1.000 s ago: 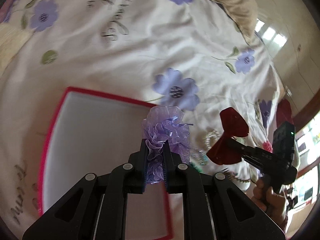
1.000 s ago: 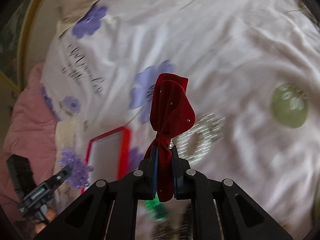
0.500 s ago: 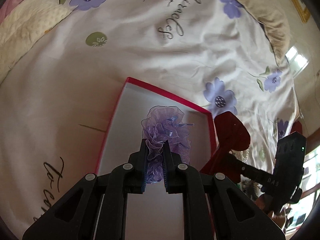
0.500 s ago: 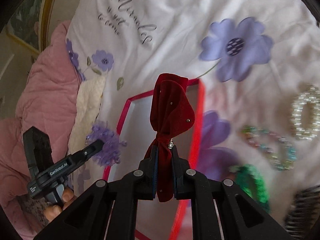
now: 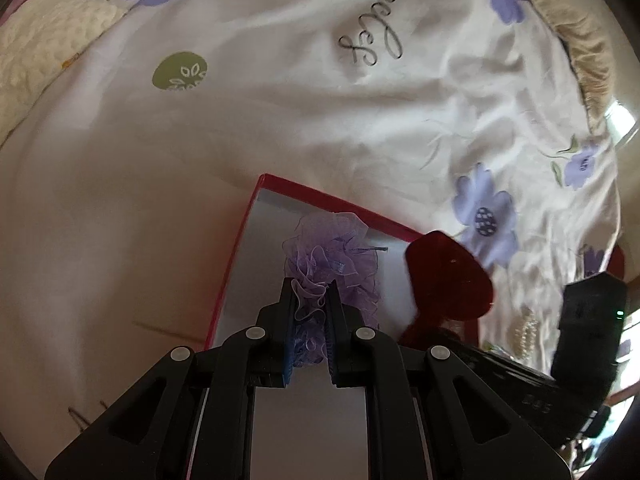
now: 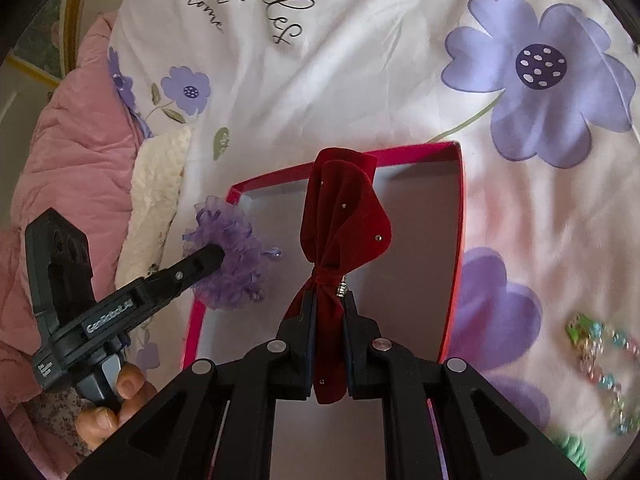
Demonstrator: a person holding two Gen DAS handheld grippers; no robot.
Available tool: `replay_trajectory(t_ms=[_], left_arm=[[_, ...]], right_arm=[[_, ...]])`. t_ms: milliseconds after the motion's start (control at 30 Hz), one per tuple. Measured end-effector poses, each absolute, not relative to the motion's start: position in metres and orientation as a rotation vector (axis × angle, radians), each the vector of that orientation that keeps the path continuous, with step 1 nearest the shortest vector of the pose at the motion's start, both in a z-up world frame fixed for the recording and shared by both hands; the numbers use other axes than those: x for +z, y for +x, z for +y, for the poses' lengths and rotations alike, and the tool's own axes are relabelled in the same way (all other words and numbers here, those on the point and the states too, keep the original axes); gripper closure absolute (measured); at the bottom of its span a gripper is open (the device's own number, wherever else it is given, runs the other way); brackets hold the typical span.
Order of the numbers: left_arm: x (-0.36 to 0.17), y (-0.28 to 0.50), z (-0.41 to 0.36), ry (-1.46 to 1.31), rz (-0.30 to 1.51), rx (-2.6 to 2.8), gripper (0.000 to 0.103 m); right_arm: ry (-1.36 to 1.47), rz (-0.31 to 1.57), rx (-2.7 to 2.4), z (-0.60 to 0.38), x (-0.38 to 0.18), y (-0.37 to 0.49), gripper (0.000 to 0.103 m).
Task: Organize jewelry
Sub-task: 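Carry bow and flower into the red-rimmed box and open both tools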
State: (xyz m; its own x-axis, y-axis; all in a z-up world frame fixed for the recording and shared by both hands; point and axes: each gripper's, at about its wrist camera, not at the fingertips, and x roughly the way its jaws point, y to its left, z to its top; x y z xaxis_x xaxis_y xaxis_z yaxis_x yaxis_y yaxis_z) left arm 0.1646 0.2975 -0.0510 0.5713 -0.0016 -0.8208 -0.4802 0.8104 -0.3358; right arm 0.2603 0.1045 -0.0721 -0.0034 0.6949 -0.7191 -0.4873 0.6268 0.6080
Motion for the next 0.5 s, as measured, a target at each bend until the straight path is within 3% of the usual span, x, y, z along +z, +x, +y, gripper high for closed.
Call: replay_trajectory(t_ms=[300,367,433,500], left_arm=[[-0.065,0.177,0.295,-0.54,0.985,0.312,0.087],[-0.064,0.177,0.295,-0.533,0.991,0.32,0.081],[-0.064,0.175,0.296,-0.535,0.994,0.324,0.072],[-0.063,0.173,0.296,-0.537,1.001,0.332,0.066]], right_arm=[[0.205,1.264,0.951,0.105,-0.07,0.266,0.087],[0.201,1.266,0.951,0.108,-0.07,0.266,0.085],[0.202,1.268,0.952,0.106,-0.069,0.266,0.08],[0.206,1.266,0.954,0.106,-0.067,0.266,0.065]])
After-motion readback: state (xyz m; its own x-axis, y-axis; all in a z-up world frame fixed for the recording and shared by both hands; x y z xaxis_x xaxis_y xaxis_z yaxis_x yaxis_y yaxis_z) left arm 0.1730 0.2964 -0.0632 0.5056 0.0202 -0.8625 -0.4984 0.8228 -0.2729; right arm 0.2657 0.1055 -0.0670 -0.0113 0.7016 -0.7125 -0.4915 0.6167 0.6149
